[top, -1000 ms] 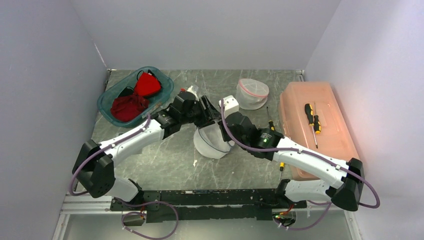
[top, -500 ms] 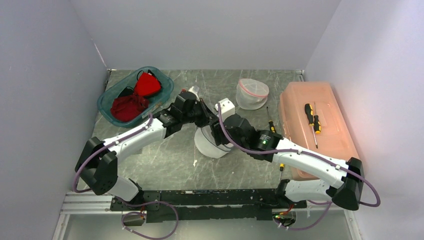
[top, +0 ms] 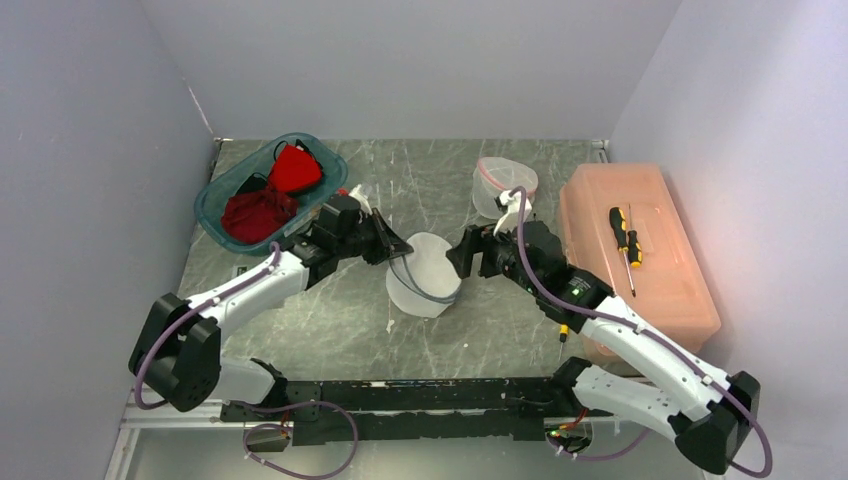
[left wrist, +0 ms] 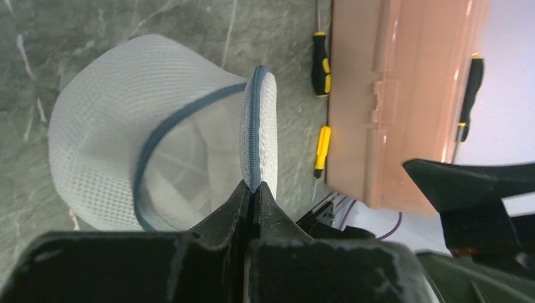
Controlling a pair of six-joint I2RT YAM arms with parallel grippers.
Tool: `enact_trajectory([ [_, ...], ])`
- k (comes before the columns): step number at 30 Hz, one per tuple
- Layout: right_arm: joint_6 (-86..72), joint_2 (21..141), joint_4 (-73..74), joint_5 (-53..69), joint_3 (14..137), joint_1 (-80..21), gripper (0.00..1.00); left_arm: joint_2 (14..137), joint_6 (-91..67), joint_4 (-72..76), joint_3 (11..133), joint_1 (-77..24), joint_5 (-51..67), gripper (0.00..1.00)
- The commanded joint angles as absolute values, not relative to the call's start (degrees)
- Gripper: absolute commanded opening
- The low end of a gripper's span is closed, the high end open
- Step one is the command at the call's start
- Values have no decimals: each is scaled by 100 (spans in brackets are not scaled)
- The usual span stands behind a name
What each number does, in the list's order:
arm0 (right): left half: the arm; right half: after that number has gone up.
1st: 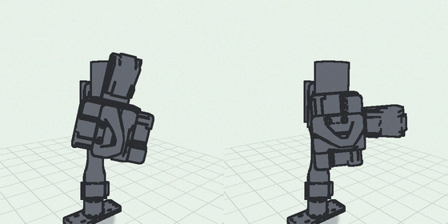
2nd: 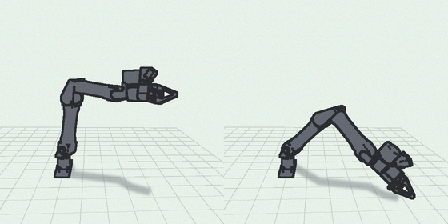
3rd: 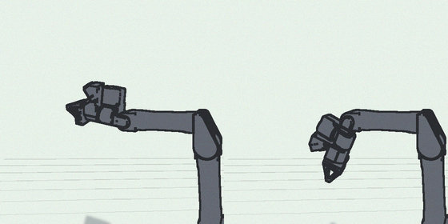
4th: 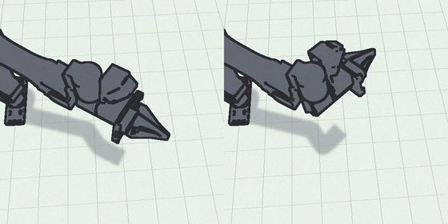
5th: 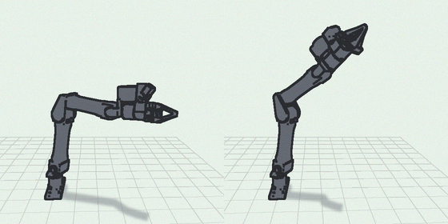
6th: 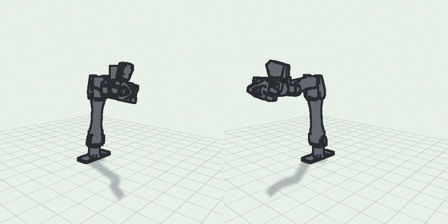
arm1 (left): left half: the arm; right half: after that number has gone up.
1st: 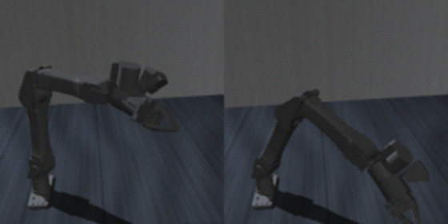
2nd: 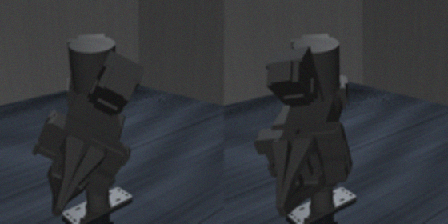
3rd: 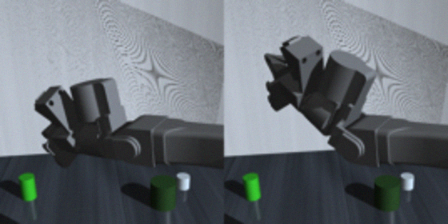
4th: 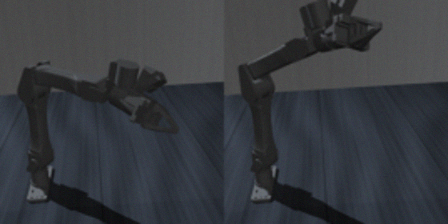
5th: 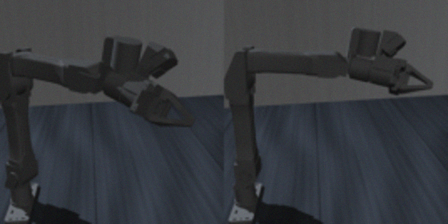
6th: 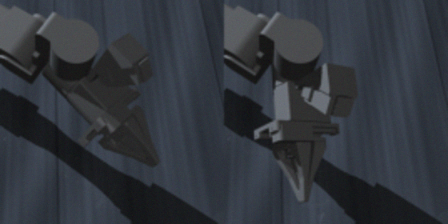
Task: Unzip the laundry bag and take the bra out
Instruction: Close the laundry bag at the center of the board.
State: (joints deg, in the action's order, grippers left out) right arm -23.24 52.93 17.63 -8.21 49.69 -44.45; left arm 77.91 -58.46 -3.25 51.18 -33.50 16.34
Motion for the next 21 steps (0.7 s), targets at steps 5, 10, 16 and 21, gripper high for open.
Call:
enact_trajectory([
  [5,-3536,5200,334,481,3579,-3614,80,7479,-5332,344,4496,-3288,1911,3],
  [10,-4166,5739,-749,1446,2815,-2997,80,7346,-5197,350,4299,-3255,1768,3],
  [16,-4643,6443,-1822,2179,2496,-2796,78,7239,-5162,385,4195,-3217,1755,3],
  [21,-4910,7026,-2374,2414,2462,-2775,70,7191,-5142,417,4166,-3208,1742,3],
])
